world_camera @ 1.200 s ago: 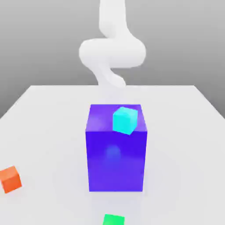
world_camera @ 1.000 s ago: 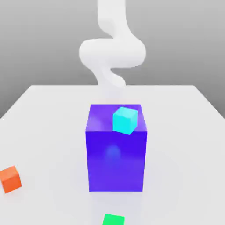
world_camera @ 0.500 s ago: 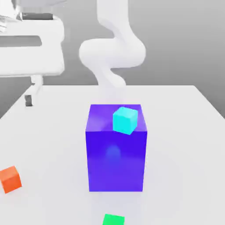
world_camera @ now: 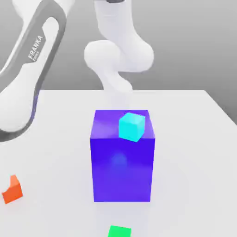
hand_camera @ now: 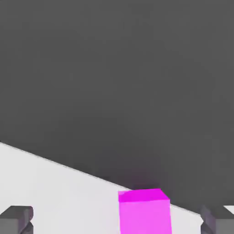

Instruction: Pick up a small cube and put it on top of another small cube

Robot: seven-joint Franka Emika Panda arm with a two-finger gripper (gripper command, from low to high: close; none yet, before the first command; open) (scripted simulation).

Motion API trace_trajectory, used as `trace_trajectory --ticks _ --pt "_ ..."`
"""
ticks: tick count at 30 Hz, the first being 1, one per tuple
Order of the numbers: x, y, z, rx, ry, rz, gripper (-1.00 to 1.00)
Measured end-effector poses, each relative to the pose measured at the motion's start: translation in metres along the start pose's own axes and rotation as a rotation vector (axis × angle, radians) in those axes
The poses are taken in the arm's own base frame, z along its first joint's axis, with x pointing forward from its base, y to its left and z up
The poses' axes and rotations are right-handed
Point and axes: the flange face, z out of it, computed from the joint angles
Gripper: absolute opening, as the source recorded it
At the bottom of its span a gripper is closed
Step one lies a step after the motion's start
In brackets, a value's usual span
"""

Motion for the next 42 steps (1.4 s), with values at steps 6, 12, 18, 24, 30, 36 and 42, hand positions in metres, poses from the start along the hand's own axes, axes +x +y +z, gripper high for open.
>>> trace_trajectory --ticks 6,12,18,24,30,36,42 --pt "-0.003 0.016 0.08 -0.018 -0.026 -0.021 -1.0" --pt "-0.004 0.016 0.08 -0.017 -0.028 -0.022 -1.0" --pt "-0.007 -0.024 0.016 -0.022 -0.028 -0.075 -1.0" --pt "-0.032 -0.125 -0.003 -0.029 -0.026 -0.219 -1.0" --pt "-0.076 -0.217 -0.017 -0.025 -0.026 -0.369 -1.0" --pt "-0.135 -0.295 -0.025 -0.011 -0.031 -0.52 -1.0" --pt "-0.146 -0.305 0.031 -0.01 -0.032 -0.544 1.0"
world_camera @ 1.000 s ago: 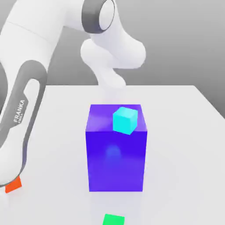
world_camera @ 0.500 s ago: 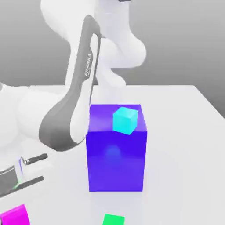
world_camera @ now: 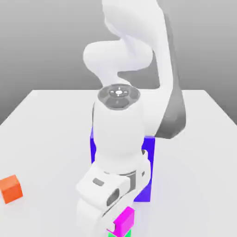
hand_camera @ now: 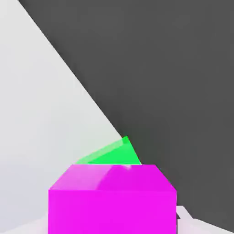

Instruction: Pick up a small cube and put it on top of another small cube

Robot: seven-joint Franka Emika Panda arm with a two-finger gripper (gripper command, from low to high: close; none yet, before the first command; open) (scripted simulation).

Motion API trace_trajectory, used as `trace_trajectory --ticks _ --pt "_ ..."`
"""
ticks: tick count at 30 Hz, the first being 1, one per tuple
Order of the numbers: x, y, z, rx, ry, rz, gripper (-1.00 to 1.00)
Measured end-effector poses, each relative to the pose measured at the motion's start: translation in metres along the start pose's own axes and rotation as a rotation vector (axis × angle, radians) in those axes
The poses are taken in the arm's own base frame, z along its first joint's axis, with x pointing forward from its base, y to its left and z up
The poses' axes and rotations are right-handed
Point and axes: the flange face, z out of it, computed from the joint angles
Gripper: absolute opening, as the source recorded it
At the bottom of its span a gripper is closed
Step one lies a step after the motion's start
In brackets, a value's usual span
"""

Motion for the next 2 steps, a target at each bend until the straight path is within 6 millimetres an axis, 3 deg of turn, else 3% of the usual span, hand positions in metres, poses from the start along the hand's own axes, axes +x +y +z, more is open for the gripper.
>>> trace_trajectory --ticks 2 --pt "0.0 0.0 0.0 0.0 0.0 0.0 1.0"
